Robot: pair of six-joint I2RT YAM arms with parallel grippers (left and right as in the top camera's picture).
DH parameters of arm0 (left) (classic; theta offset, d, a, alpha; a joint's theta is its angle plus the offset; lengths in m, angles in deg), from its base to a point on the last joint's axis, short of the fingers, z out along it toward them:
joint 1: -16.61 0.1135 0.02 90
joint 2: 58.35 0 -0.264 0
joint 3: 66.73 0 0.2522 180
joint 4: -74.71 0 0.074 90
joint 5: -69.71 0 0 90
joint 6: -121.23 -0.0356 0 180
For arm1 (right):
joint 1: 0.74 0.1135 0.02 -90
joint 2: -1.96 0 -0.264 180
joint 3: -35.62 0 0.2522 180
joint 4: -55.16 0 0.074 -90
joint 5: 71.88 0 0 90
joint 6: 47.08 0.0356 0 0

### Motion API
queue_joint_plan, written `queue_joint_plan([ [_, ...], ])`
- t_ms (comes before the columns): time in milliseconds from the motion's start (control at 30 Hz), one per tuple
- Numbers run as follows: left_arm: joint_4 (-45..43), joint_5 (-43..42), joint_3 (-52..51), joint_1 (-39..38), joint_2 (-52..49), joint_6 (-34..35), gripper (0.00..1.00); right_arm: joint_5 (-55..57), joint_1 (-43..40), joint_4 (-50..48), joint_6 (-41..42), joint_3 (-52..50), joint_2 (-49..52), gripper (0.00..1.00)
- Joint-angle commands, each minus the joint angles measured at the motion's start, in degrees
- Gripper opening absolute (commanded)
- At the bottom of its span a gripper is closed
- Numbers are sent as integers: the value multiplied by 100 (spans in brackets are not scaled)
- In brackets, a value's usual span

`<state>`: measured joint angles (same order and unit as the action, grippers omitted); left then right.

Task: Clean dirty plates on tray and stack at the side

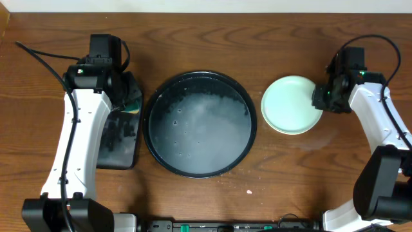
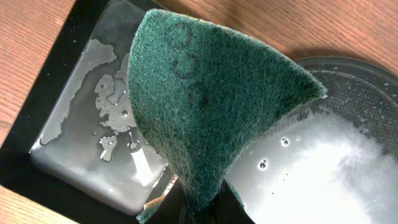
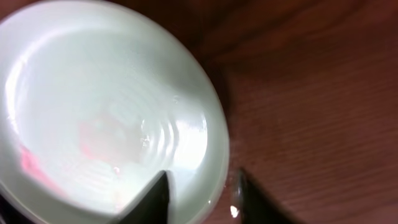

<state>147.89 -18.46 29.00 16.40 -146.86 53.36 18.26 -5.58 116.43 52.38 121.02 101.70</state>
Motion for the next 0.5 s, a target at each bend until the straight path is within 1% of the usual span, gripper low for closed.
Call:
queue_joint_plan([
  [0, 79, 28, -66, 31, -26, -358, 8, 59, 13, -7, -11, -9, -120, 51],
  [167, 229, 28, -160, 157, -33, -678, 8, -691, 111, 87, -227, 321, -122, 70],
  [233, 219, 28, -282, 256, -57, -903, 8, -868, 216, 118, -345, 518, -122, 76],
  [333, 105, 28, -551, 411, -142, -1327, 7, -874, 437, 229, -459, 850, -122, 92],
  [367, 44, 28, -645, 463, -179, -1421, 8, -872, 509, 251, -490, 940, -122, 95],
  [433, -188, 28, -903, 610, -278, -1508, 7, -857, 675, 299, -509, 1126, -122, 98],
  [467, -306, 28, -1021, 682, -323, -1506, 7, -857, 743, 302, -509, 1178, -122, 99],
])
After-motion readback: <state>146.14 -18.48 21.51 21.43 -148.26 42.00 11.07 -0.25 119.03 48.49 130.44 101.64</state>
